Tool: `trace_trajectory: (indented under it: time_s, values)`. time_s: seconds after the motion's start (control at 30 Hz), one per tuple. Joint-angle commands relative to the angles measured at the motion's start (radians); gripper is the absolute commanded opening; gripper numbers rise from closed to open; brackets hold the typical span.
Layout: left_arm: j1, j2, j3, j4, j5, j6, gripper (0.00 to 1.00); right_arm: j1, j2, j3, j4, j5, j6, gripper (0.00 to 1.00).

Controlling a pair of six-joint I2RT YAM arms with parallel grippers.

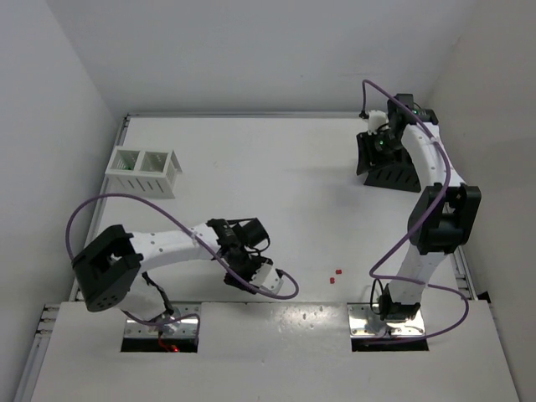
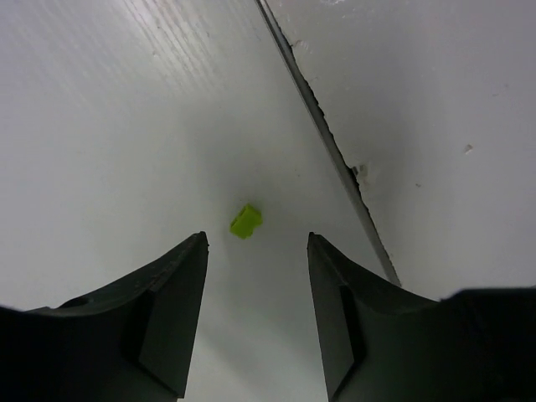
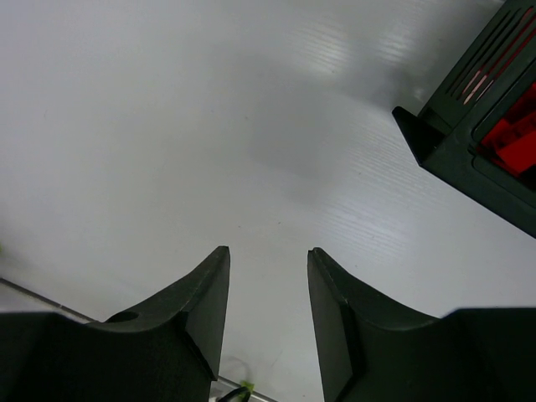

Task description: Sort the legos into containers by color

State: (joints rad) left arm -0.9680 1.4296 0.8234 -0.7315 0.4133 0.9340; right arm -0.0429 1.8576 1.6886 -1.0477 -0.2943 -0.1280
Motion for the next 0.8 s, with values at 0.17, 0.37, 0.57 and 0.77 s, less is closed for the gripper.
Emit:
trace_trajectory:
  time_s: [0.17,0.37,0.57,0.77]
  values:
    - [-0.031,0.123,-0.026,0.122,-0.050,0.023,0.51,0.011,-0.037,-0.013,0.018,0.024,-0.018,0.44]
    - [-0.031,0.144,-0.026,0.142,-0.059,0.034,0.44,0.011,-0.037,-0.013,0.018,0.034,-0.018,0.44]
    - [-0.031,0.153,-0.026,0.152,-0.068,0.043,0.35,0.011,-0.037,-0.023,0.018,0.034,-0.027,0.44]
    - [-0.031,0.163,-0.046,0.161,-0.068,0.043,0.26,0.011,-0.037,-0.023,0.018,0.043,-0.027,0.44]
